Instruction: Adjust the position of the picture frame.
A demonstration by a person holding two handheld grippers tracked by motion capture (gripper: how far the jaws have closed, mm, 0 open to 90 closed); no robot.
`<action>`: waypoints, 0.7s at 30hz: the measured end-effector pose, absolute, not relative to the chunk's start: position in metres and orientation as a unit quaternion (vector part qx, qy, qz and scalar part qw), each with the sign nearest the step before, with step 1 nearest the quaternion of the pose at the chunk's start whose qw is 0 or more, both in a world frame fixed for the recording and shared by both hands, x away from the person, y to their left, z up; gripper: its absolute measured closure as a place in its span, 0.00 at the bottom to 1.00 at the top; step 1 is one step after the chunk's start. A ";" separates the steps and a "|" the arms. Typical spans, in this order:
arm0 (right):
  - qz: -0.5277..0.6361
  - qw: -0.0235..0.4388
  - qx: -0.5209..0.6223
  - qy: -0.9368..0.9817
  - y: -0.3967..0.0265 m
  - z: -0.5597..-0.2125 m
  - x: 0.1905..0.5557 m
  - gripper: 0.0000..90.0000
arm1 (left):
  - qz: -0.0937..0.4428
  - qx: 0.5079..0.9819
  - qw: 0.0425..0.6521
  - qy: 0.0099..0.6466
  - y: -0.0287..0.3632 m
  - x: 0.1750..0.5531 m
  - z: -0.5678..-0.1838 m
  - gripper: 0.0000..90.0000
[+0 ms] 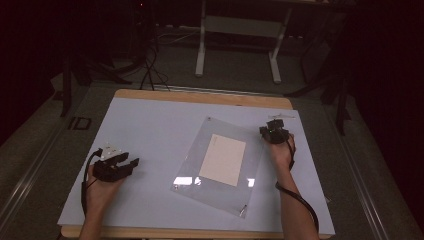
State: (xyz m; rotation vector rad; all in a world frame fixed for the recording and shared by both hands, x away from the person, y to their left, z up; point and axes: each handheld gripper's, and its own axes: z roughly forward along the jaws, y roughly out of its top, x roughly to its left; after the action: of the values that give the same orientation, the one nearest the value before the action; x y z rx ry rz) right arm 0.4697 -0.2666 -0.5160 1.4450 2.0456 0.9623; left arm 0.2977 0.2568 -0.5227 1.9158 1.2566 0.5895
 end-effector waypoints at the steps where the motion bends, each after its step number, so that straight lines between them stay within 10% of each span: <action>1: 0.350 0.228 0.525 0.741 -0.266 -0.516 0.469 0.95 | 0.231 0.750 0.378 0.491 0.257 0.298 -0.523 0.57; 21: 0.364 0.213 0.492 0.761 -0.207 -0.486 0.502 0.94 | 0.238 0.744 0.381 0.495 0.261 0.298 -0.521 0.58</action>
State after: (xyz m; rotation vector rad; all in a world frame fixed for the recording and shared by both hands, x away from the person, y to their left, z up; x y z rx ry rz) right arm 0.5016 -0.2068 -0.4861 1.3666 2.1130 1.0093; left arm 0.2979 0.2610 -0.5215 1.8981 1.2623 0.6082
